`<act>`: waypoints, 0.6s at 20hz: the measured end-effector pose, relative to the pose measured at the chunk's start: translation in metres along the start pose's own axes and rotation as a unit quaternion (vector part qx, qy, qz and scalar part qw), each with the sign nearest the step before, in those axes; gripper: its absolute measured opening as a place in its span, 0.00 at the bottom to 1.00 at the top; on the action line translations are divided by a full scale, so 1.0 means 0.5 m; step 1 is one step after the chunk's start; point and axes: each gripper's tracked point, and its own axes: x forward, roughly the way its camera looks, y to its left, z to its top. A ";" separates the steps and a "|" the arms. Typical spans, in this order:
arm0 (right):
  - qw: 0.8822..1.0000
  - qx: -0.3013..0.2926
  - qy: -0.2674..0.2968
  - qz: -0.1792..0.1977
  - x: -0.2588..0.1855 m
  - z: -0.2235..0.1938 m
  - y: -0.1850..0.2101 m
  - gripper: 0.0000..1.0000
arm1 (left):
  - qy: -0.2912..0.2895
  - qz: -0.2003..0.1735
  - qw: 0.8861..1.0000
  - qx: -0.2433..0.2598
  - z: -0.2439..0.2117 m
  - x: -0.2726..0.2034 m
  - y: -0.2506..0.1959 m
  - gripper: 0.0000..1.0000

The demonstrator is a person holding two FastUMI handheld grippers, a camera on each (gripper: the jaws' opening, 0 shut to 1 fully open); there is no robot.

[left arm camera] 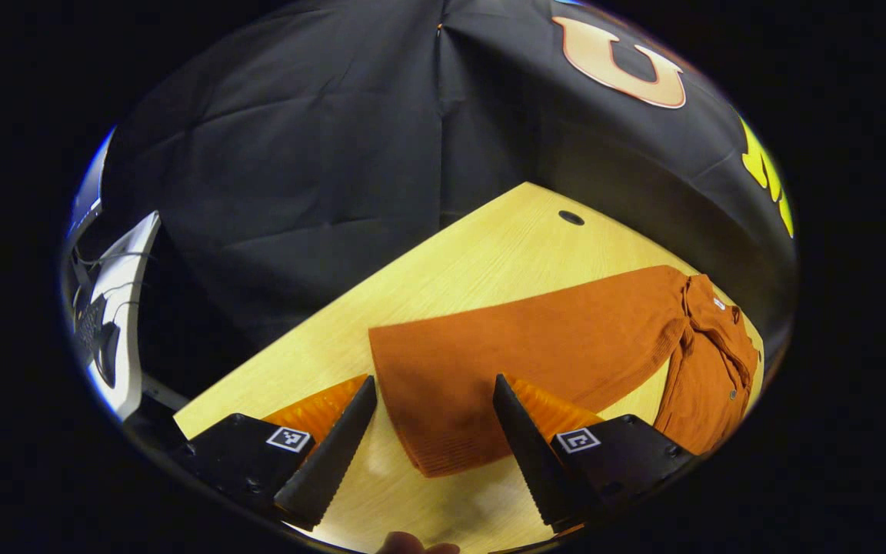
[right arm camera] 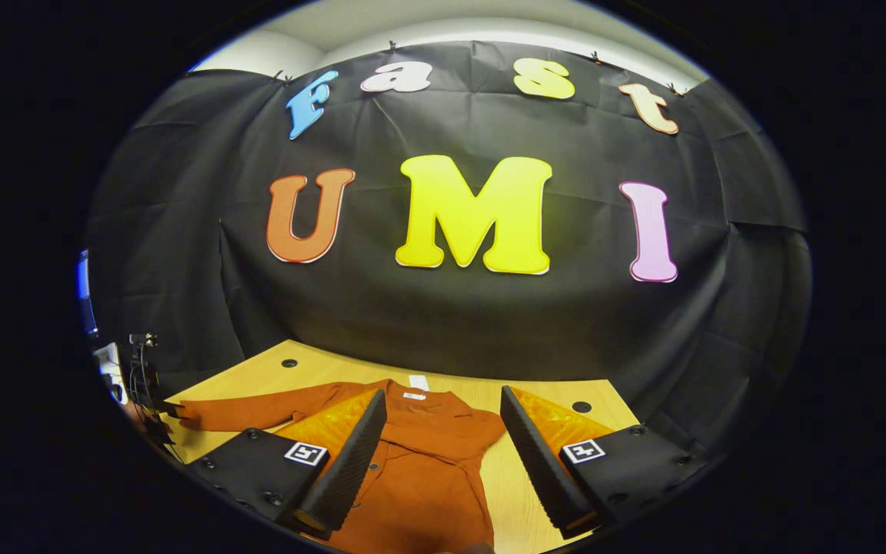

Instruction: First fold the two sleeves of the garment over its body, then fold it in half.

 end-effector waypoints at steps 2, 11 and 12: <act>1.000 -0.009 -0.006 0.008 0.001 0.008 0.014 0.95 | -0.003 0.005 1.000 0.012 -0.002 0.000 -0.007 0.97; 0.999 0.017 0.031 0.022 0.000 -0.035 0.036 0.95 | -0.024 0.047 0.999 0.002 -0.010 0.001 -0.016 0.85; 0.999 0.017 0.031 0.022 0.001 -0.030 0.034 0.95 | -0.031 0.052 0.998 -0.001 -0.010 0.007 -0.010 0.84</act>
